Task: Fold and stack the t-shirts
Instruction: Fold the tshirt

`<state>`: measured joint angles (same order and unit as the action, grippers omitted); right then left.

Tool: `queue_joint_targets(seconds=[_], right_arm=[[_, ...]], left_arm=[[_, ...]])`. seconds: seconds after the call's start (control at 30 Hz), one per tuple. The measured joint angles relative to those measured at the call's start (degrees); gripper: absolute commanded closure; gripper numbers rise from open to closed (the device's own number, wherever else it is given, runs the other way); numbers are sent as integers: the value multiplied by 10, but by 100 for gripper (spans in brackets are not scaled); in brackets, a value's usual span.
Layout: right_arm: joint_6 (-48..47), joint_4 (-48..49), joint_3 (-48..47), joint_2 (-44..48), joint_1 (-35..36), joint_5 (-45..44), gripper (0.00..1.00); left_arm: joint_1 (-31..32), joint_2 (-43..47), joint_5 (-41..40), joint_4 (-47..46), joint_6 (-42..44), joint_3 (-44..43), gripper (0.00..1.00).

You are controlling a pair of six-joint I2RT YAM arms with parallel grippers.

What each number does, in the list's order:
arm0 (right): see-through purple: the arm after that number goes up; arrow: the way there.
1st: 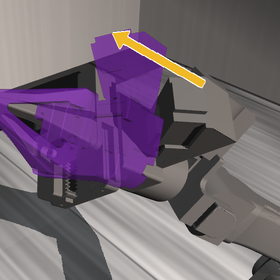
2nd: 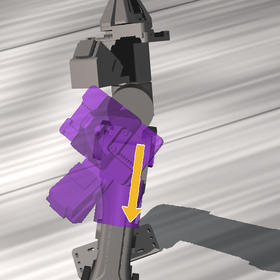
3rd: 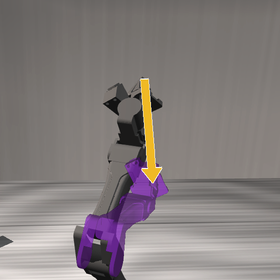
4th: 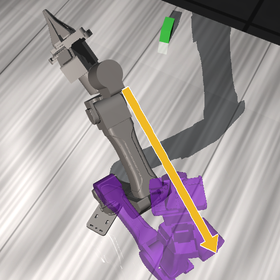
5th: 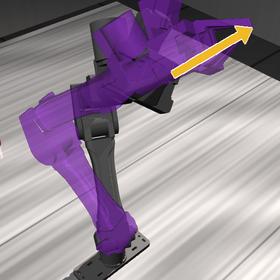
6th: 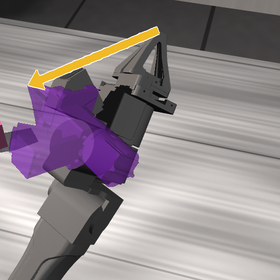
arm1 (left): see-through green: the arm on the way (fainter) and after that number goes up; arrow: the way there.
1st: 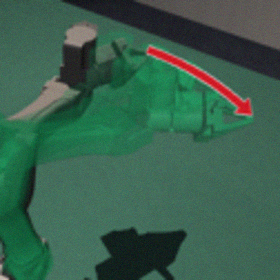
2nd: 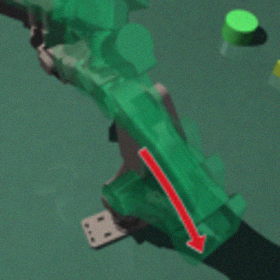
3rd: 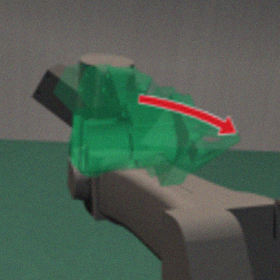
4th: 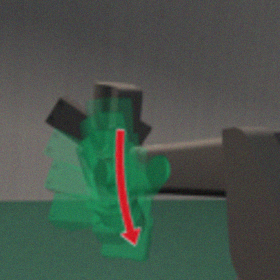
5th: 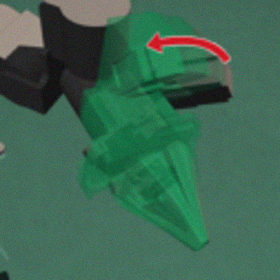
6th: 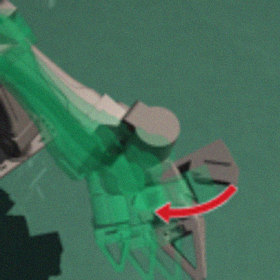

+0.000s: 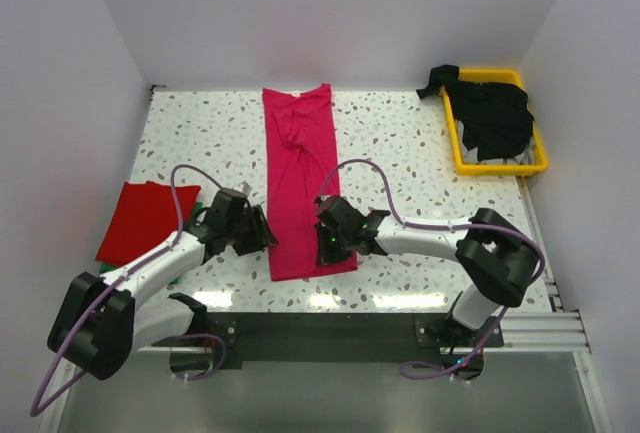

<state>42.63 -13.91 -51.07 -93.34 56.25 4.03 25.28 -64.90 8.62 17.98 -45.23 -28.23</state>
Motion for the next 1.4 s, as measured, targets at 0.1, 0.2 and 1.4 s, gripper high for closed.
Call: queue_joint_targets(seconds=[0.1,0.2,1.4], right_arm=[[0,0,0,3,0,0,100],[0,-3,0,11,0,0,100],[2,-19,-3,-1,31,0,77]], left_arm=[[0,0,0,0,0,0,47],[0,0,0,0,3,0,48],[0,-21,1,7,31,0,57]])
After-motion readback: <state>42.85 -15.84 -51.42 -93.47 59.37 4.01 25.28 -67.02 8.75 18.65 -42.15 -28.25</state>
